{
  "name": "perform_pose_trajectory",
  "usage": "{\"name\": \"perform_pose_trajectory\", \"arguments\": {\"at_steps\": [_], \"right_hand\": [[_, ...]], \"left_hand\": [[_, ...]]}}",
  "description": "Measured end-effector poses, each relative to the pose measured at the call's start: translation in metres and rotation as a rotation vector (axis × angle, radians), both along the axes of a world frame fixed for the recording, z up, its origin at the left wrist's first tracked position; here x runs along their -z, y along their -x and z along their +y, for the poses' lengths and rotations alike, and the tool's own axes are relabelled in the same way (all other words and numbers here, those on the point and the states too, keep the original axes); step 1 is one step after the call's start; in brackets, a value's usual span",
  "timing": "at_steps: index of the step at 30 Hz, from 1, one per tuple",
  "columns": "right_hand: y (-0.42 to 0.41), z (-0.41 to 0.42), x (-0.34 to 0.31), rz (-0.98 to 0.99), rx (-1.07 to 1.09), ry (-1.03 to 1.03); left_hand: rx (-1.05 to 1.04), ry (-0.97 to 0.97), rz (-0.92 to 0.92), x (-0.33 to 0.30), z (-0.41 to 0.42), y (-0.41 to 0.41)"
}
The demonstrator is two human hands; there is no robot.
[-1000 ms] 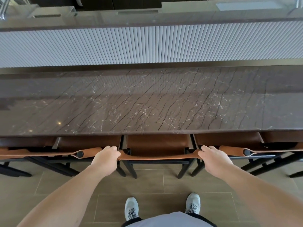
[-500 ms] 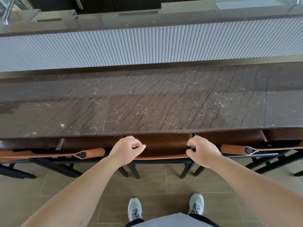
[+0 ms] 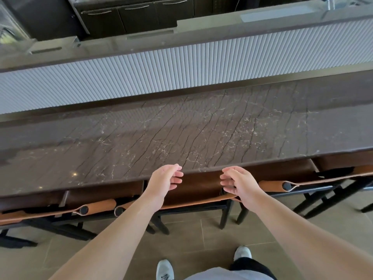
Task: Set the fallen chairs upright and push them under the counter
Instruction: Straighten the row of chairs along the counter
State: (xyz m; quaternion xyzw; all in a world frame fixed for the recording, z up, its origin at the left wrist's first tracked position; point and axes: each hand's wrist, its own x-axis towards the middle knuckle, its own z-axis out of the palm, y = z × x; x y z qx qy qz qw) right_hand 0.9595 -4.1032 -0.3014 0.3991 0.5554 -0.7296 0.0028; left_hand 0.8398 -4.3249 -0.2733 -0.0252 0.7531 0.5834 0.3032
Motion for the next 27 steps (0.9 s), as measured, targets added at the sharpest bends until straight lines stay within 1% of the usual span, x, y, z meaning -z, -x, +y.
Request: {"name": "perform_pose_trajectory", "arguments": {"at_steps": [4,8,12,16,19,27], "right_hand": [[-0.008,0.028,-0.007,0.082,0.013,0.110],[-0.017,0.063,-0.012,0.117,-0.011,0.178],[-0.028,0.092,-0.016,0.132,-0.040,0.205],[-0.041,0.107,-0.026,0.157,-0.030,0.197],[-0.051,0.111,-0.033,0.167,-0.007,0.185],[-0.078,0.099,-0.052,0.146,0.048,0.158]], "left_hand": [[-0.080,-0.020,-0.060,-0.004,0.032,-0.019],[-0.131,-0.079,-0.092,-0.013,0.073,-0.043],[-0.182,-0.171,-0.140,-0.019,0.108,-0.065],[-0.153,-0.235,-0.147,-0.030,0.131,-0.081],[-0.125,-0.240,-0.126,-0.039,0.137,-0.084],[-0.158,-0.322,-0.153,-0.050,0.119,-0.096]]}}
